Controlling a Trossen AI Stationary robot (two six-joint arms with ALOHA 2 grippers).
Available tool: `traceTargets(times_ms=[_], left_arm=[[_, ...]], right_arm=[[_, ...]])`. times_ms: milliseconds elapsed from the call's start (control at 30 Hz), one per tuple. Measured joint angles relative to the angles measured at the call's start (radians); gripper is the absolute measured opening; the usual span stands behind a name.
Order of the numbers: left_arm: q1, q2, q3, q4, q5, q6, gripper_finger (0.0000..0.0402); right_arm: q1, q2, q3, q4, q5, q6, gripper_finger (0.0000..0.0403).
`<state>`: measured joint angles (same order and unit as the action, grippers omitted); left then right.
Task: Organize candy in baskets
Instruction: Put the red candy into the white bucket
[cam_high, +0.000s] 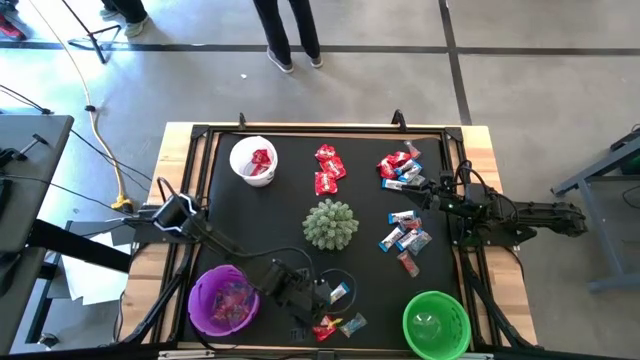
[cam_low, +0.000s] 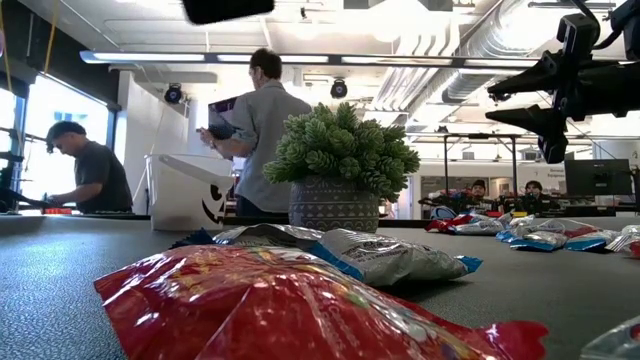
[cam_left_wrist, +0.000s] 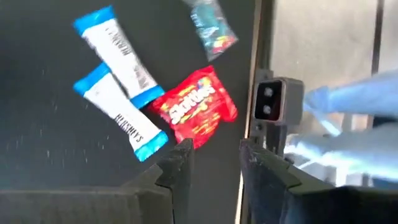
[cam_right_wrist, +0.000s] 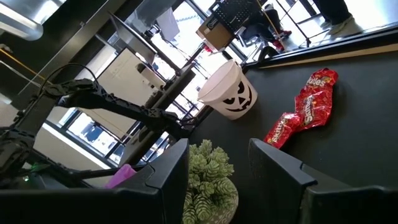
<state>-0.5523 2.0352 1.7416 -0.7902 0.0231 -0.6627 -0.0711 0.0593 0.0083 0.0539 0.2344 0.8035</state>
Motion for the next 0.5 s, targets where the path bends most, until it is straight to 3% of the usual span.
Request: traceTargets(times_ms=[233,500], left_arm=[[0.002,0.003,0.0,0.039,0.003,0.202,0.0161],[-0.014,0.086,0.0,0.074,0.089,0.347,0.0198]], right_arm=[[0.0,0.0,0.0,0.0,0.0,0.0,0.0162],[0.0,0.003,0.0,0.001,-0.001,0.0,0.0162]])
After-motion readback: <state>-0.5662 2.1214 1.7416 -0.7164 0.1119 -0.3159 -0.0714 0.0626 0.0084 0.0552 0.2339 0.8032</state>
